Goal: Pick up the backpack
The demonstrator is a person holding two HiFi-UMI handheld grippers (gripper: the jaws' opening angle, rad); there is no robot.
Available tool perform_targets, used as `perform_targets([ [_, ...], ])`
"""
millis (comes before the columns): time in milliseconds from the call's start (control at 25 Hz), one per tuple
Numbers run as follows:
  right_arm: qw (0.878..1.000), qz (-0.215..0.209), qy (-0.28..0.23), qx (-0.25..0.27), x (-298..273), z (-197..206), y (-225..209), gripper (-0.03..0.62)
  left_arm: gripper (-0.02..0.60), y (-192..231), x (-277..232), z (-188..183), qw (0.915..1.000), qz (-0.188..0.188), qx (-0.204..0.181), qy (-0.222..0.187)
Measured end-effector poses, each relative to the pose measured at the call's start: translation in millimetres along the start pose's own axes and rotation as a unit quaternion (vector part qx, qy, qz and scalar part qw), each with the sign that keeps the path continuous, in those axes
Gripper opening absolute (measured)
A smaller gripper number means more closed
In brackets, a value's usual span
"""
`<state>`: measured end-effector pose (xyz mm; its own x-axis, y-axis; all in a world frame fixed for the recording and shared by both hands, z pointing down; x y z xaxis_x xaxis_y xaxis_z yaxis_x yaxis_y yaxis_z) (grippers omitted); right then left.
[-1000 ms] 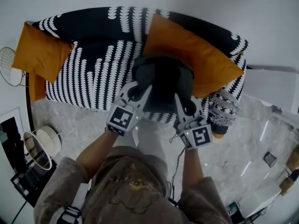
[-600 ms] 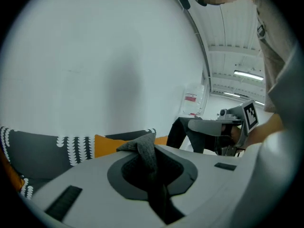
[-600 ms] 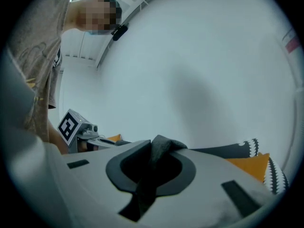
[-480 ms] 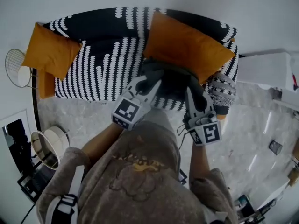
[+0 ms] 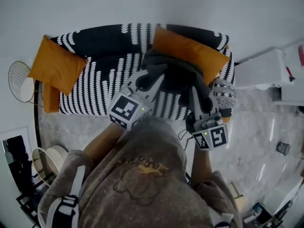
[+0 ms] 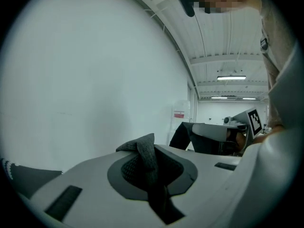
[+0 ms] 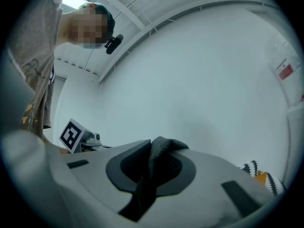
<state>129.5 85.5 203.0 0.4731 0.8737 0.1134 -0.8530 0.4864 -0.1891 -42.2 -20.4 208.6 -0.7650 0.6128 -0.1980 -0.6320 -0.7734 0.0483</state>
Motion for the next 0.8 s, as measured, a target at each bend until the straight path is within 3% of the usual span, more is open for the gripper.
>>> perform_targets([
  [440, 0.999, 0.033, -0.019, 0.012, 9.8, -14.3, 89.2, 0.031, 0.031, 13.4, 69.1, -16.8, 0.9984, 0.056, -0.004, -0.002],
  [800, 0.999, 0.023, -0.025, -0.013, 52.1, -6.8, 156.9, 0.032, 0.031, -14.2, 144.7, 0.5, 0.9984, 0.056, 0.004, 0.007],
])
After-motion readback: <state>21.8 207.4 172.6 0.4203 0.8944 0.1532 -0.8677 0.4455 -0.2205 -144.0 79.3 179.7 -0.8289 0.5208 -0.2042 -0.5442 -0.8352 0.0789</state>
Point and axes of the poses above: the fingertips, and each gripper's own axes: x backward along the fingers, y to its left, z out of its underside, the point moved 8 cm from there along x, backward along the fingers, and after that the axes turned 13 degrees about -z, right-handed, at the moved point
